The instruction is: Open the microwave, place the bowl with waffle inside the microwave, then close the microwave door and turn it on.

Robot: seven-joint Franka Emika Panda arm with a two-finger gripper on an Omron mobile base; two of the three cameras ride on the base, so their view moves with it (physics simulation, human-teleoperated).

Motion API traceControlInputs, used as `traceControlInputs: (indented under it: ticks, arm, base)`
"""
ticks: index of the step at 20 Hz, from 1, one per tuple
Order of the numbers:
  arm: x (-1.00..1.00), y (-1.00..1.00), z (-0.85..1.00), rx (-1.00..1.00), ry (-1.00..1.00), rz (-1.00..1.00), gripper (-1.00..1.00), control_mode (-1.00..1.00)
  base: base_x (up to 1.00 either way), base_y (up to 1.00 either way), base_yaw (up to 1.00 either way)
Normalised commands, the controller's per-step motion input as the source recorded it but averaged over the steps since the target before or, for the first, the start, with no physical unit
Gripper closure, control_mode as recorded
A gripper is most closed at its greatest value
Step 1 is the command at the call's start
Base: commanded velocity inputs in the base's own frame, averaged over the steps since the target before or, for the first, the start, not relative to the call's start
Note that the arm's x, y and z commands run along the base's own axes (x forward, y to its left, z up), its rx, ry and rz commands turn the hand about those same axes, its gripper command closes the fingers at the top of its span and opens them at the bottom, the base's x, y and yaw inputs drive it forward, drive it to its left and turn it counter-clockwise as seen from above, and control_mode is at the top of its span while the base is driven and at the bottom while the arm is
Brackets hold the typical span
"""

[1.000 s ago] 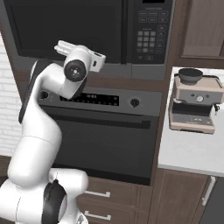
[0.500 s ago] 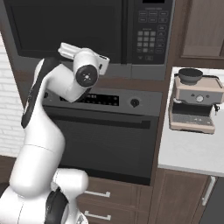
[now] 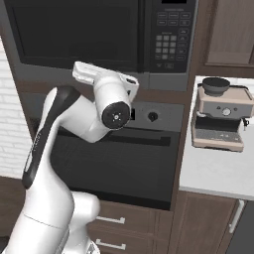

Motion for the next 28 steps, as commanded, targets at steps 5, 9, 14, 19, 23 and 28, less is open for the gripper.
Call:
traceControlInputs:
  ticks: [5, 9, 14, 19, 23, 28]
  arm:
    - [-0.24, -0.82, 0.15, -0.07, -0.05, 0.0, -1.0, -1.0]
    - [-0.09, -0.8, 0.19, -0.14, 0.0, 0.0, -1.0, -1.0]
    - [-0.12, -0.74, 0.0, -0.21, 0.0, -0.11, -1.0, -1.0]
    - [-0.36, -0.28, -0.19, -0.2, -0.07, -0.25, -1.0, -1.0]
    - [-0.16, -0.23, -0.48, -0.06, 0.0, -0.26, 1.0, -1.0]
    - [-0.08, -0.03, -0.35, -0.1, -0.2, -0.07, 1.0, -1.0]
  base:
    - [0.0, 0.0, 0.0]
    - [0.0, 0.0, 0.0]
    - [0.0, 0.0, 0.0]
    - [0.0, 0.0, 0.0]
    - [0.0, 0.0, 0.0]
    - [0.0, 0.0, 0.0]
